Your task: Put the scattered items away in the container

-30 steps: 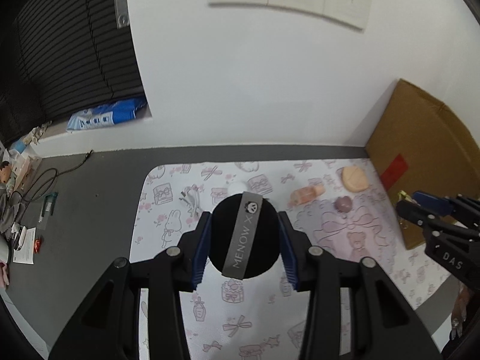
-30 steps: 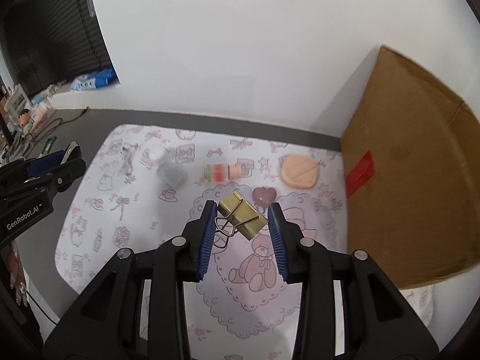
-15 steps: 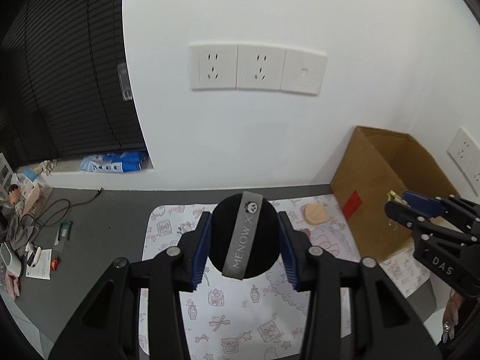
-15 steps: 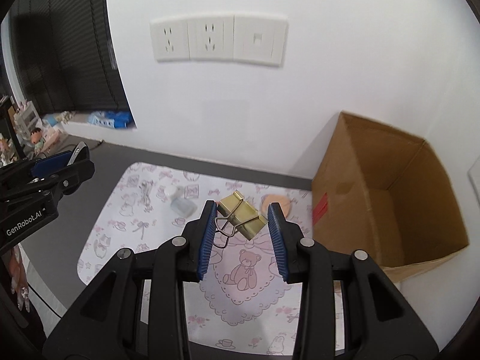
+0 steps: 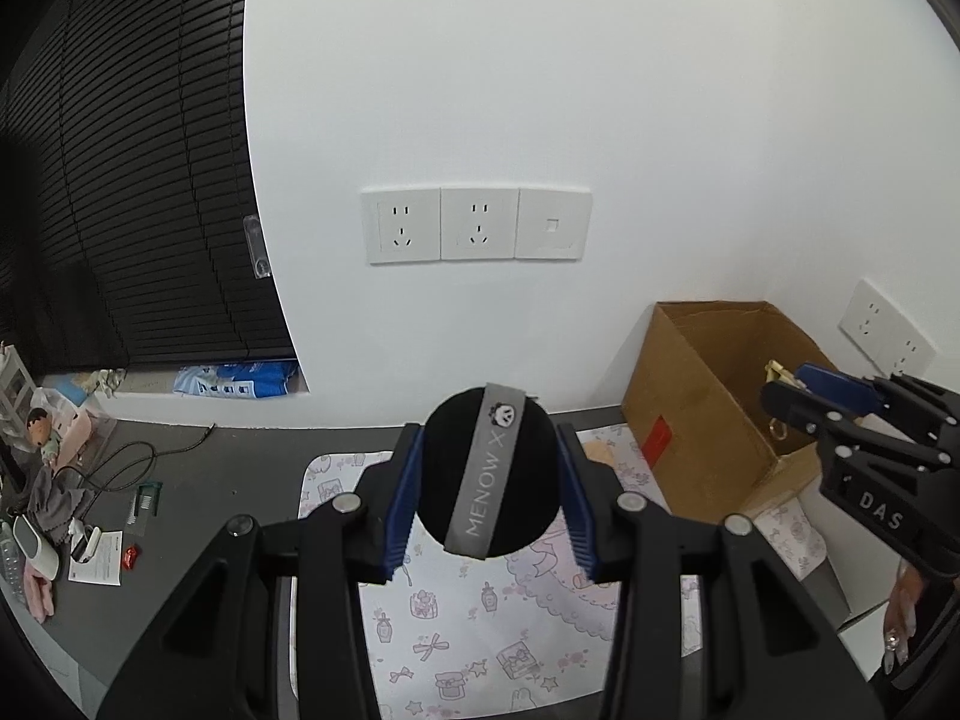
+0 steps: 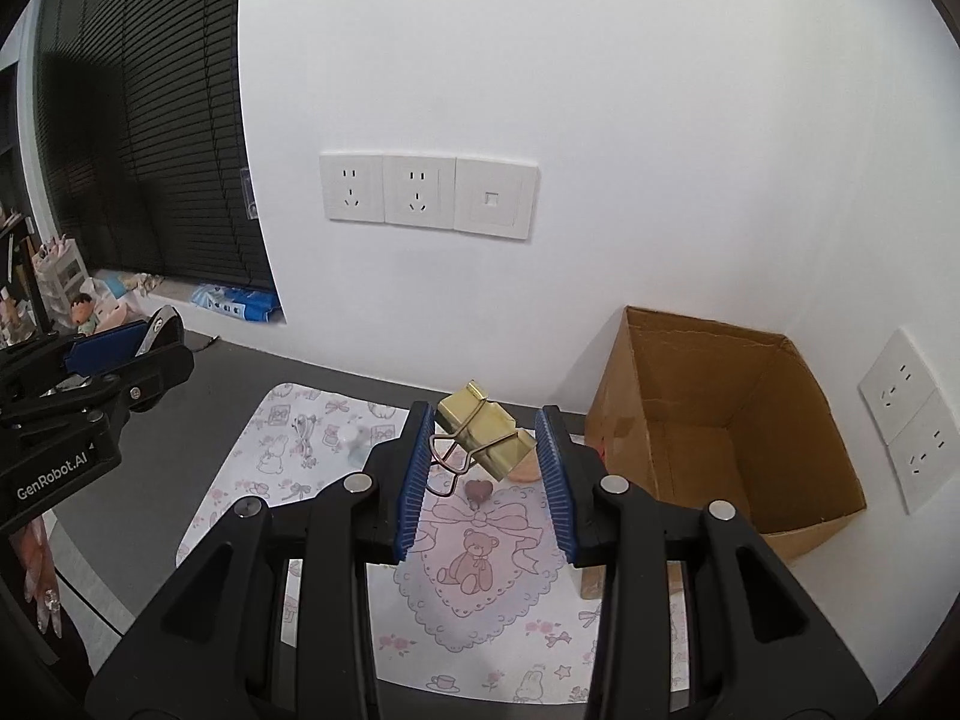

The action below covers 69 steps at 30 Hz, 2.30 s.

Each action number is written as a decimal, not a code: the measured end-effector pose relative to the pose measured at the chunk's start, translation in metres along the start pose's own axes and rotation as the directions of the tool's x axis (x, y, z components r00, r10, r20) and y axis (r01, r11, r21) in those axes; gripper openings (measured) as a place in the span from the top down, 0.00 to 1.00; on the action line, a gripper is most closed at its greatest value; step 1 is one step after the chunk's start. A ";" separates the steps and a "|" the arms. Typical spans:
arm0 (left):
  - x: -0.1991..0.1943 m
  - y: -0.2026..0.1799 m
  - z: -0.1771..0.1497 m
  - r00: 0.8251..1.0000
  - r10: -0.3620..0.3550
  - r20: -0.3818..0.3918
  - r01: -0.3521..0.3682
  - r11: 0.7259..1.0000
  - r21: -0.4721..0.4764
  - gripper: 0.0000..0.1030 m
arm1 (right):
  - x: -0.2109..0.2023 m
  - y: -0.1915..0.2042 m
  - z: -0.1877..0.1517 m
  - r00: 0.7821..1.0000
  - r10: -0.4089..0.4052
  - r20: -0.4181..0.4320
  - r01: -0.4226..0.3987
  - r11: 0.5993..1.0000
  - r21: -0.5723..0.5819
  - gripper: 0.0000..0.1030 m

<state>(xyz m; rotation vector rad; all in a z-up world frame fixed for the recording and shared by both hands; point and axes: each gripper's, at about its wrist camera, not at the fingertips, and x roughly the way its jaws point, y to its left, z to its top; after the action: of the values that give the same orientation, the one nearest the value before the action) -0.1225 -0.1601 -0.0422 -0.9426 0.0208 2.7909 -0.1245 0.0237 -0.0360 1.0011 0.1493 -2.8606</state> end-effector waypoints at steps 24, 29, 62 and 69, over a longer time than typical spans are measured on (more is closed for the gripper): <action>-0.013 -0.022 0.005 0.999 -0.050 0.008 0.050 0.999 0.021 0.59 | -0.031 -0.006 -0.007 0.998 -0.053 0.020 0.053 0.999 0.011 0.65; -0.004 -0.049 0.009 0.999 -0.042 0.008 0.042 0.999 0.016 0.59 | -0.031 -0.031 -0.008 0.998 -0.057 0.019 0.057 0.998 0.009 0.65; 0.118 -0.270 0.052 0.977 -0.192 -0.094 0.202 0.973 0.115 0.59 | 0.021 -0.280 -0.030 0.988 -0.133 -0.075 0.141 0.982 0.128 0.65; 0.153 -0.282 0.055 0.962 -0.230 -0.148 0.250 0.959 0.135 0.59 | 0.040 -0.294 -0.036 0.977 -0.176 -0.124 0.195 0.967 0.166 0.65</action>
<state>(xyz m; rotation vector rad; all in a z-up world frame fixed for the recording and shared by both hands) -0.2211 0.1476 -0.0763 -1.0141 0.1278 2.4642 -0.1723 0.3166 -0.0722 1.2396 -0.0044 -3.0321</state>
